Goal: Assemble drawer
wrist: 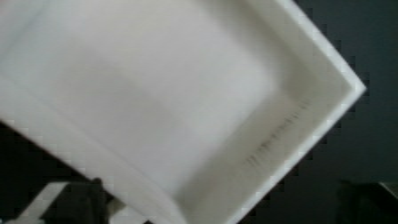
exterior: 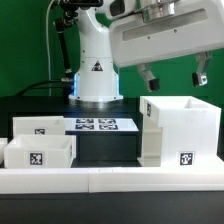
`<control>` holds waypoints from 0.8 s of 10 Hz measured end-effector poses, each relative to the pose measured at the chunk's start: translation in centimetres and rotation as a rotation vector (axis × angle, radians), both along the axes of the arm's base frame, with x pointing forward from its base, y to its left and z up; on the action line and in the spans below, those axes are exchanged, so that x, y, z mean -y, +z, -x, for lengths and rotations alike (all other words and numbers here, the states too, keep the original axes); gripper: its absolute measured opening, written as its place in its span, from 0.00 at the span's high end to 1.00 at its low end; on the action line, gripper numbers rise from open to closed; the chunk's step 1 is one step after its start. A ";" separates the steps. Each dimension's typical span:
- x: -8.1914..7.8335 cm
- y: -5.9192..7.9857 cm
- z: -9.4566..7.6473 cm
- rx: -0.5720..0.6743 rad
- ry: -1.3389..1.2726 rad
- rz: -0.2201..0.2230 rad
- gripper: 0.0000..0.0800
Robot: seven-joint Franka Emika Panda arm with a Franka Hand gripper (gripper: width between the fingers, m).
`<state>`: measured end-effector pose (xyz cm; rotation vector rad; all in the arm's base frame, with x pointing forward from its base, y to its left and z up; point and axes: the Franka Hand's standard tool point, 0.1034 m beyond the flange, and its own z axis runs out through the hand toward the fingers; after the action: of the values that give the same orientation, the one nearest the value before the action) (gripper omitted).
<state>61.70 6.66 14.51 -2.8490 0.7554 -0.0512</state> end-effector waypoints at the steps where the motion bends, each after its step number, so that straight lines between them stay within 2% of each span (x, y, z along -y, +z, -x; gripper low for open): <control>1: 0.6 -0.1 0.1 0.023 0.131 0.018 0.19; 5: 0.9 -0.2 0.2 0.065 0.378 0.039 0.19; 8: 6.0 -1.6 2.2 0.054 0.447 0.067 0.19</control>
Offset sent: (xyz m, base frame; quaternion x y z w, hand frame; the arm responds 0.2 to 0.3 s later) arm 0.0000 0.0000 0.0000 0.0000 0.0000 -0.1938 0.9810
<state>59.54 0.69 12.91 -2.9927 0.0965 -0.0892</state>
